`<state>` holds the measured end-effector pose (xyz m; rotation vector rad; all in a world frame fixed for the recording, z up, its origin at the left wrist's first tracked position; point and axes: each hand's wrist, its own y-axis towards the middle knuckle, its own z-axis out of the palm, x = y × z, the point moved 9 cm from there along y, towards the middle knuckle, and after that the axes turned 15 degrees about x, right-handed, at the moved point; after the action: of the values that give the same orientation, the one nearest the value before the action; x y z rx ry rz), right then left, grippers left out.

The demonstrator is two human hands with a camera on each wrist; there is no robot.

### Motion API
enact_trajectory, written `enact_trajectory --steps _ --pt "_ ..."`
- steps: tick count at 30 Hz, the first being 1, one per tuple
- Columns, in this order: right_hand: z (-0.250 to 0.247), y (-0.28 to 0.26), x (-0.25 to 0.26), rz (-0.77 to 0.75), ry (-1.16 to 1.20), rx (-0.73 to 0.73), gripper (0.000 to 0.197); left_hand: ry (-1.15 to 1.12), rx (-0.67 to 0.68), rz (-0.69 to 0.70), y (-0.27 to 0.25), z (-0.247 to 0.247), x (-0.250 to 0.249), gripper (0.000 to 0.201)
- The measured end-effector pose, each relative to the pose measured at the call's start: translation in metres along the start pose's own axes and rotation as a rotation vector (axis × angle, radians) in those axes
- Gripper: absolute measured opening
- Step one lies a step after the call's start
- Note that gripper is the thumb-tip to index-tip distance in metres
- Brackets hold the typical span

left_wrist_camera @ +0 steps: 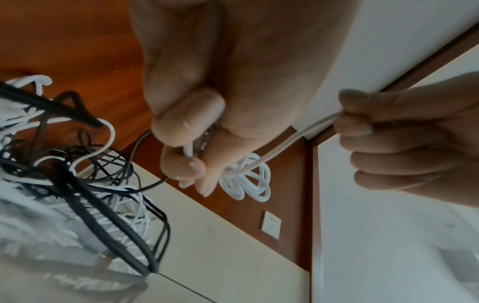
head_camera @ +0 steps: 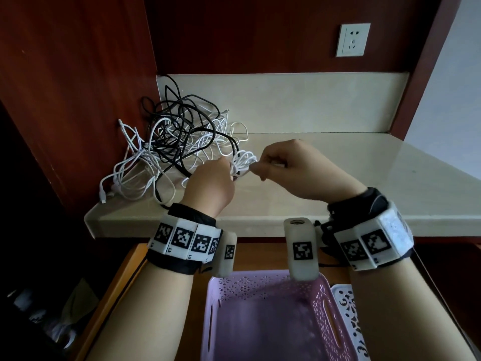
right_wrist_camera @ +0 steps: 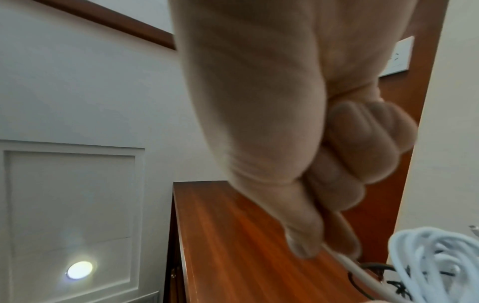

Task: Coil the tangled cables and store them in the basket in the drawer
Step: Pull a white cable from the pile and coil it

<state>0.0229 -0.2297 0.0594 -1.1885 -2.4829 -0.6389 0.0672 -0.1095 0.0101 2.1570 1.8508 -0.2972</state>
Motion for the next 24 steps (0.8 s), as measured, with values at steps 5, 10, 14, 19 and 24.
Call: enact_trajectory --steps 5,10,14,19,24 --pt "-0.014 -0.005 -0.008 -0.010 0.029 -0.093 0.028 0.191 0.015 0.184 -0.002 0.014 -0.026 0.018" --pt "-0.032 -0.011 -0.041 0.026 0.196 -0.271 0.025 -0.003 0.031 0.558 -0.009 0.010 -0.051 0.014" --pt "-0.023 -0.008 -0.058 0.025 0.298 -0.239 0.026 -0.303 0.056 0.649 -0.016 -0.005 -0.048 0.016" --pt "-0.012 -0.002 -0.052 -0.073 0.408 -0.204 0.031 -0.701 0.198 0.631 -0.021 -0.010 -0.043 0.006" --pt "-0.005 -0.001 -0.033 -0.040 0.344 -0.130 0.033 -1.094 0.219 0.613 -0.021 -0.020 -0.034 0.012"
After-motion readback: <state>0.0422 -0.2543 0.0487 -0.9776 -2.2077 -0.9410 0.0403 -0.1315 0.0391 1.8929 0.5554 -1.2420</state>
